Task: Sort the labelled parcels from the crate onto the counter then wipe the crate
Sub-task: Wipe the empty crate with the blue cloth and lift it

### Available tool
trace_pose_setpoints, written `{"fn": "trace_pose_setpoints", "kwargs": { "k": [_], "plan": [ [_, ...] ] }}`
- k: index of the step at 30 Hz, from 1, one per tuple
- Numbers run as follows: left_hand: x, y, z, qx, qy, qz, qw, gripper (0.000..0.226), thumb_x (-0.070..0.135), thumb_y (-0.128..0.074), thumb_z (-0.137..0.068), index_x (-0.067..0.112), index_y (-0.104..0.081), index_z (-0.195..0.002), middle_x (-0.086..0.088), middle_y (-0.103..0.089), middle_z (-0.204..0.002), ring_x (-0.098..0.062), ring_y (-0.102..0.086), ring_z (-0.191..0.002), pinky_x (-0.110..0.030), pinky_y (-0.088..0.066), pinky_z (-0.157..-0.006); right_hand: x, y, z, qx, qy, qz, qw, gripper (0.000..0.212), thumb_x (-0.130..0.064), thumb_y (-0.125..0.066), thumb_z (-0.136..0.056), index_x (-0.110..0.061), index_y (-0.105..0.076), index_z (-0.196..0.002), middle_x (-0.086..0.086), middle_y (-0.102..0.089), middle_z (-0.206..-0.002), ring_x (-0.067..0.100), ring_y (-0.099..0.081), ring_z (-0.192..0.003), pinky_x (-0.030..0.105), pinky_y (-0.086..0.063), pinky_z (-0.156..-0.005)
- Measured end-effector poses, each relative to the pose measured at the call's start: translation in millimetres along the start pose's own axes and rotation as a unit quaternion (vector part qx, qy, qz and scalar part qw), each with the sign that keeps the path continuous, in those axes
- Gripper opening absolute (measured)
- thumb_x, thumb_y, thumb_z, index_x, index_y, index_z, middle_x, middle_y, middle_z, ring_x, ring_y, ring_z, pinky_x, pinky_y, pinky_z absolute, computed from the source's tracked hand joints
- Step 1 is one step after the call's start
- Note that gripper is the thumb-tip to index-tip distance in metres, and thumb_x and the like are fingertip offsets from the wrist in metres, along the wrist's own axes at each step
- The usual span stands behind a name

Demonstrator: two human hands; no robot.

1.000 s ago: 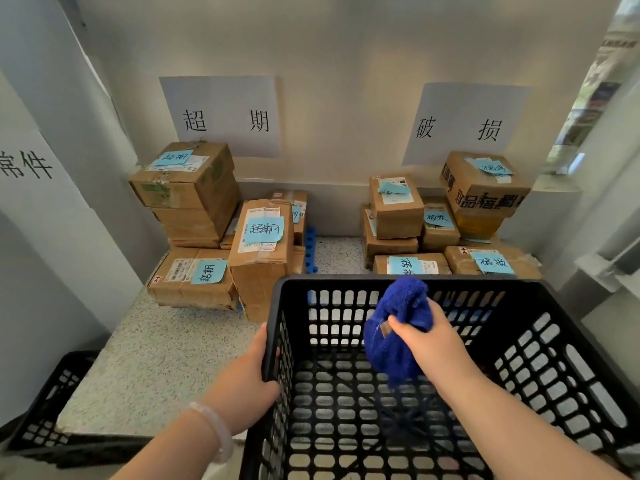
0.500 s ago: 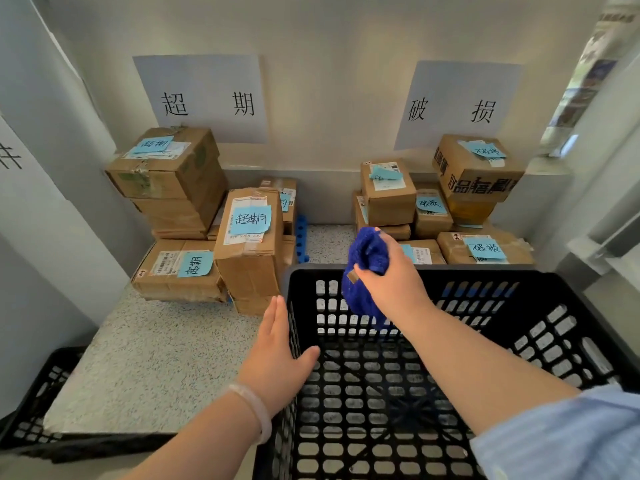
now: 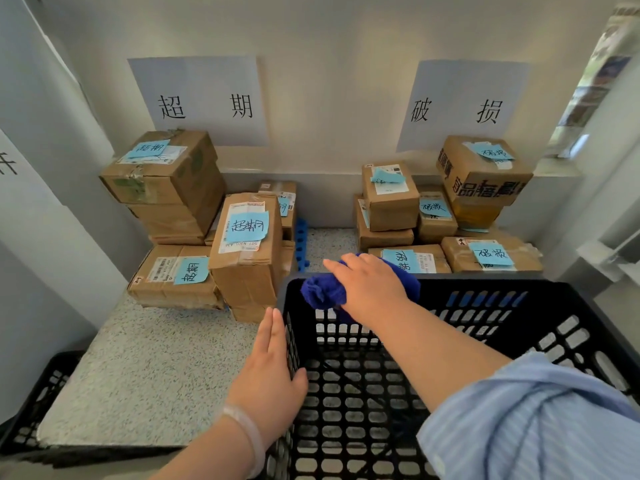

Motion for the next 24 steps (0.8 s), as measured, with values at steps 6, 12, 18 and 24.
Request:
{"fn": "trace_pose_setpoints", "kwargs": {
  "k": [6, 12, 18, 24],
  "plan": [
    [2, -4, 1, 0.007, 0.013, -0.005, 1.0, 0.09, 0.041, -0.048, -0.096, 0.025, 0.019, -0.153, 0.018, 0.023, -0.158, -0.013, -0.025, -0.145, -0.025, -0.047, -0.099, 81, 8, 52, -0.024, -0.071, 0.023, 0.997, 0.072, -0.029, -0.061, -0.091, -0.033, -0.025, -0.152, -0.001, -0.04, -0.148, 0.021, -0.037, -0.135, 0.038, -0.03, -0.114],
    [-1, -9, -2, 0.008, 0.031, 0.004, 0.999, 0.093, 0.038, -0.056, -0.095, 0.024, 0.014, -0.155, 0.015, 0.017, -0.161, -0.012, -0.006, -0.15, -0.032, -0.015, -0.12, 206, 25, 134, -0.092, -0.216, 0.094, 0.967, 0.075, -0.019, -0.054, -0.094, -0.03, -0.014, -0.157, 0.004, -0.024, -0.159, 0.025, -0.032, -0.14, 0.037, -0.029, -0.115],
    [-3, -10, -4, 0.015, 0.046, 0.005, 0.999, 0.094, 0.035, -0.062, -0.093, 0.024, 0.007, -0.156, 0.013, 0.009, -0.162, -0.009, -0.002, -0.15, -0.027, -0.007, -0.118, 239, 16, 147, -0.102, -0.27, 0.031, 0.957, 0.08, -0.018, -0.053, -0.093, -0.028, -0.005, -0.158, 0.008, -0.009, -0.163, 0.03, -0.025, -0.143, 0.041, -0.029, -0.116],
    [-2, -6, -3, 0.017, 0.048, -0.007, 0.999, 0.091, 0.038, -0.058, -0.095, 0.025, 0.009, -0.155, 0.016, 0.01, -0.161, -0.01, -0.005, -0.15, -0.03, -0.013, -0.119, 208, 5, 127, -0.071, -0.257, 0.047, 0.963, 0.08, -0.039, -0.05, -0.094, -0.017, -0.005, -0.157, 0.011, -0.011, -0.163, 0.033, -0.012, -0.148, 0.048, -0.006, -0.122]
  ]
}}
Point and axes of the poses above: each hand's wrist, its own z-axis away from the middle knuckle, its own y-axis out of the back of the hand, x = y × z, the point moved 1 cm from there along -z, towards the middle knuckle
